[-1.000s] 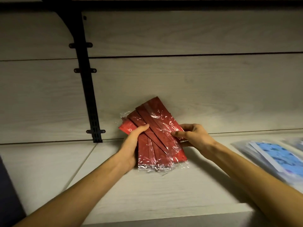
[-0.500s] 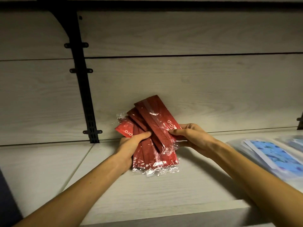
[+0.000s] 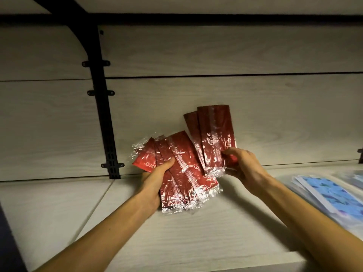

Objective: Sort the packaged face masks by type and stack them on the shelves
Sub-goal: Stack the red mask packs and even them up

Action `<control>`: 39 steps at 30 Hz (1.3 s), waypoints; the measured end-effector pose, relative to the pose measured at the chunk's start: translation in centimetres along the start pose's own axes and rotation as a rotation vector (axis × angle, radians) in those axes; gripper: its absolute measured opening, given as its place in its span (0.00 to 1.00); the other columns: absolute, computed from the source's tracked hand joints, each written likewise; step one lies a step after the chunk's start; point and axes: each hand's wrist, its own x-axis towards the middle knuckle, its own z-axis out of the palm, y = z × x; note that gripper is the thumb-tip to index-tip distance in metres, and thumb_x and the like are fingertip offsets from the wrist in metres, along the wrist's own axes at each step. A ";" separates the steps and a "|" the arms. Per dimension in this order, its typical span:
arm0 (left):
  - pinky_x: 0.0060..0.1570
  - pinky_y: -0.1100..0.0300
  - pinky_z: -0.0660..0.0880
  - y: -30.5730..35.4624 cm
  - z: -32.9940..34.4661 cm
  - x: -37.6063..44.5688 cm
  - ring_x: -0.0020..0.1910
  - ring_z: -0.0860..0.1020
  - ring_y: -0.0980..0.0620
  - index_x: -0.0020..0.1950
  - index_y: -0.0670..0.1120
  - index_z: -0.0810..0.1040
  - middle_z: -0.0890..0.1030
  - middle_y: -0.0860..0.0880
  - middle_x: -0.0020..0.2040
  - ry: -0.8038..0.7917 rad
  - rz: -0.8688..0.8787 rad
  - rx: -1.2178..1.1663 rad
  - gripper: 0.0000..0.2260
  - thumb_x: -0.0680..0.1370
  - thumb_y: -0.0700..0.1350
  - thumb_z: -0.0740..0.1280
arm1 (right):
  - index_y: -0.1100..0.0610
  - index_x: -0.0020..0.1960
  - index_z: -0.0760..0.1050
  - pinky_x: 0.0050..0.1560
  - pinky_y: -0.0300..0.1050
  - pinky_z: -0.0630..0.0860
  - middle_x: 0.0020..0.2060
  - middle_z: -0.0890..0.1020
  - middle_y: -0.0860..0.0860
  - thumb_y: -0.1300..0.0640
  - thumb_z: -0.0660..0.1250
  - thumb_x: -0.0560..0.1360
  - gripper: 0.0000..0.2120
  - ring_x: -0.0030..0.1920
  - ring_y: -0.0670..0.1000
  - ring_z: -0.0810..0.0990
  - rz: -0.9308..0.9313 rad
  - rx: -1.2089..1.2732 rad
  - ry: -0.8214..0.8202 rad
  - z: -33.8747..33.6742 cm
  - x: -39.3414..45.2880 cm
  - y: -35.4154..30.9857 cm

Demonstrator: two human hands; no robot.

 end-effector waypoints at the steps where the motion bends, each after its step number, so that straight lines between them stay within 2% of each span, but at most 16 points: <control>1: 0.51 0.41 0.82 0.1 0.0 0.0 0.46 0.87 0.41 0.57 0.44 0.83 0.88 0.42 0.48 0.015 0.004 -0.017 0.18 0.70 0.48 0.80 | 0.62 0.50 0.80 0.39 0.46 0.83 0.34 0.84 0.53 0.60 0.67 0.76 0.06 0.35 0.50 0.83 0.022 -0.042 -0.031 0.1 -0.1 0.2; 3: 0.55 0.40 0.81 0.3 0.0 0.0 0.47 0.87 0.41 0.57 0.44 0.83 0.88 0.43 0.48 0.037 0.010 -0.028 0.20 0.69 0.49 0.81 | 0.64 0.54 0.80 0.44 0.48 0.83 0.39 0.85 0.55 0.60 0.67 0.77 0.09 0.39 0.53 0.83 0.043 -0.135 -0.082 0.5 -0.3 0.7; 6: 0.58 0.39 0.80 0.3 -0.1 -0.1 0.50 0.86 0.40 0.59 0.45 0.83 0.87 0.43 0.50 0.044 0.004 0.002 0.25 0.66 0.52 0.82 | 0.64 0.58 0.79 0.46 0.48 0.82 0.44 0.85 0.57 0.60 0.68 0.78 0.12 0.42 0.55 0.82 0.098 -0.193 -0.131 1.0 -0.6 1.3; 8: 0.60 0.39 0.79 0.4 -0.1 -0.3 0.52 0.85 0.40 0.60 0.45 0.82 0.87 0.43 0.53 0.021 0.000 0.022 0.29 0.62 0.54 0.83 | 0.64 0.58 0.79 0.46 0.48 0.81 0.44 0.85 0.57 0.59 0.69 0.78 0.12 0.42 0.54 0.83 0.118 -0.232 -0.145 1.1 -0.7 1.5; 11: 0.64 0.40 0.76 0.5 -0.1 -0.5 0.57 0.83 0.39 0.61 0.45 0.82 0.86 0.43 0.55 -0.006 0.013 0.056 0.37 0.55 0.57 0.84 | 0.63 0.56 0.81 0.52 0.52 0.81 0.45 0.86 0.59 0.59 0.71 0.77 0.10 0.44 0.55 0.83 0.145 -0.279 -0.178 1.0 -0.9 1.5; 12: 0.63 0.40 0.76 0.5 -0.1 -0.5 0.56 0.83 0.39 0.60 0.45 0.82 0.86 0.42 0.55 -0.018 0.017 0.055 0.37 0.55 0.57 0.84 | 0.62 0.55 0.82 0.50 0.50 0.81 0.46 0.86 0.58 0.60 0.71 0.76 0.09 0.43 0.54 0.83 0.157 -0.280 -0.198 1.0 -0.9 1.5; 15: 0.59 0.43 0.79 0.6 -0.1 -0.7 0.53 0.85 0.40 0.59 0.45 0.83 0.87 0.43 0.53 -0.049 0.014 0.080 0.31 0.60 0.57 0.83 | 0.63 0.54 0.83 0.37 0.41 0.80 0.44 0.87 0.57 0.61 0.72 0.76 0.09 0.40 0.52 0.83 0.179 -0.279 -0.219 0.9 -1.1 1.3; 18: 0.50 0.49 0.81 0.6 0.0 -0.6 0.44 0.87 0.43 0.53 0.44 0.83 0.87 0.43 0.47 -0.101 -0.025 0.038 0.16 0.73 0.54 0.76 | 0.64 0.54 0.83 0.38 0.41 0.79 0.42 0.85 0.55 0.60 0.72 0.75 0.10 0.37 0.49 0.82 0.159 -0.282 -0.186 0.7 -1.0 1.3; 20: 0.45 0.53 0.79 0.6 0.0 -0.6 0.34 0.83 0.45 0.45 0.43 0.82 0.85 0.44 0.39 -0.110 -0.032 0.014 0.08 0.74 0.48 0.69 | 0.63 0.53 0.83 0.34 0.40 0.79 0.39 0.85 0.55 0.61 0.71 0.76 0.08 0.33 0.47 0.81 0.118 -0.275 -0.129 0.6 -0.9 1.2; 22: 0.42 0.55 0.77 0.4 -0.1 -0.5 0.31 0.80 0.47 0.41 0.44 0.80 0.83 0.45 0.35 -0.104 -0.019 0.025 0.04 0.73 0.43 0.67 | 0.64 0.52 0.82 0.30 0.40 0.78 0.35 0.83 0.53 0.63 0.69 0.77 0.06 0.30 0.46 0.80 0.055 -0.248 -0.050 0.5 -0.9 1.3; 24: 0.46 0.53 0.77 0.3 -0.2 -0.4 0.31 0.80 0.47 0.40 0.44 0.80 0.83 0.45 0.35 -0.096 -0.010 0.043 0.03 0.72 0.40 0.66 | 0.65 0.50 0.81 0.28 0.39 0.78 0.31 0.82 0.52 0.65 0.68 0.77 0.05 0.27 0.46 0.79 -0.004 -0.215 0.025 0.5 -0.8 1.2; 27: 0.57 0.47 0.76 0.2 -0.5 -0.3 0.36 0.81 0.45 0.43 0.44 0.81 0.84 0.45 0.37 -0.086 0.009 0.062 0.02 0.72 0.40 0.69 | 0.64 0.49 0.81 0.30 0.41 0.80 0.34 0.82 0.54 0.65 0.67 0.77 0.04 0.27 0.47 0.79 -0.068 -0.144 0.130 0.5 -0.7 0.8; 30: 0.60 0.46 0.76 0.2 -0.8 0.1 0.42 0.82 0.44 0.50 0.43 0.82 0.87 0.44 0.43 -0.051 0.042 0.077 0.08 0.72 0.42 0.72 | 0.61 0.46 0.81 0.33 0.42 0.82 0.35 0.82 0.53 0.64 0.67 0.77 0.04 0.30 0.46 0.79 -0.096 -0.048 0.188 0.1 -0.6 0.3; 33: 0.53 0.48 0.80 0.1 -0.9 0.4 0.43 0.85 0.44 0.55 0.42 0.82 0.87 0.43 0.47 -0.011 0.054 0.072 0.14 0.71 0.43 0.75 | 0.60 0.47 0.81 0.37 0.41 0.82 0.37 0.83 0.52 0.63 0.68 0.77 0.03 0.34 0.47 0.80 -0.044 0.015 0.135 -0.2 -0.5 -0.1; 36: 0.40 0.52 0.82 0.0 -0.9 0.6 0.41 0.87 0.43 0.55 0.43 0.83 0.88 0.43 0.45 0.006 0.053 0.057 0.14 0.71 0.45 0.78 | 0.62 0.52 0.81 0.53 0.51 0.82 0.43 0.85 0.56 0.64 0.69 0.77 0.05 0.43 0.52 0.82 0.052 0.036 0.035 0.0 -0.5 0.1; 39: 0.34 0.54 0.82 -0.2 -1.1 0.7 0.41 0.87 0.44 0.56 0.44 0.83 0.88 0.44 0.45 0.025 0.096 0.042 0.15 0.71 0.46 0.79 | 0.62 0.51 0.81 0.52 0.49 0.82 0.41 0.86 0.55 0.63 0.69 0.77 0.04 0.40 0.51 0.83 0.106 0.037 -0.071 0.2 -0.6 0.3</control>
